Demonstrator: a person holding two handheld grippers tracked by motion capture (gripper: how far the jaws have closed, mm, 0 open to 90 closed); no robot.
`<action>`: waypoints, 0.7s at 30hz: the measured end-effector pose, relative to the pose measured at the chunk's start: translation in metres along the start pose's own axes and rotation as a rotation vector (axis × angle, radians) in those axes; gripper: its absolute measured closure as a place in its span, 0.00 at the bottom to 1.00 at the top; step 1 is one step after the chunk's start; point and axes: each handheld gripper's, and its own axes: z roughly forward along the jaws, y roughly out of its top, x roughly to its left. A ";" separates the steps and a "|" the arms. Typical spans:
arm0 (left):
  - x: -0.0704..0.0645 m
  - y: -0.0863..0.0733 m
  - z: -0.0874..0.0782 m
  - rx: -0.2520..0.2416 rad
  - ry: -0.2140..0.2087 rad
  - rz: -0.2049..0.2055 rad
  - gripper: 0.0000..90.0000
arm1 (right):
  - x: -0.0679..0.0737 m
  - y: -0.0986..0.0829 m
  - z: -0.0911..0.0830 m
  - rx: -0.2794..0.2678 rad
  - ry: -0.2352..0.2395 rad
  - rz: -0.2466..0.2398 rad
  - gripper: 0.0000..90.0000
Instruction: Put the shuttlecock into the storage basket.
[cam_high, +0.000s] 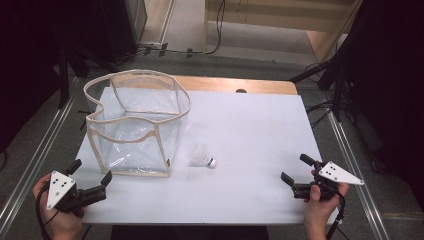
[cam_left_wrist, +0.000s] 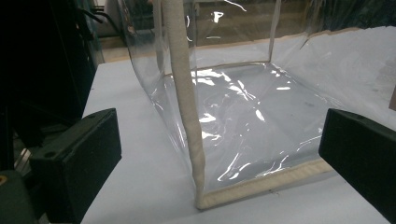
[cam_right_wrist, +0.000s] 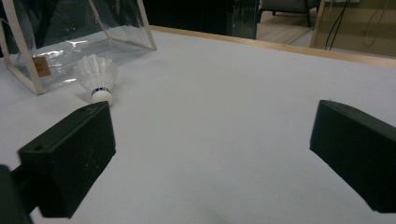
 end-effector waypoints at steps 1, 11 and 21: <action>0.000 0.000 0.000 0.000 0.000 0.000 0.00 | 0.001 0.000 0.000 0.005 -0.004 -0.004 0.04; -0.001 -0.001 -0.001 -0.008 0.002 0.001 0.00 | 0.005 0.010 0.008 0.056 0.052 -0.021 0.04; -0.001 -0.001 -0.001 -0.008 0.004 -0.001 0.00 | 0.018 0.029 0.020 0.113 0.093 -0.072 0.04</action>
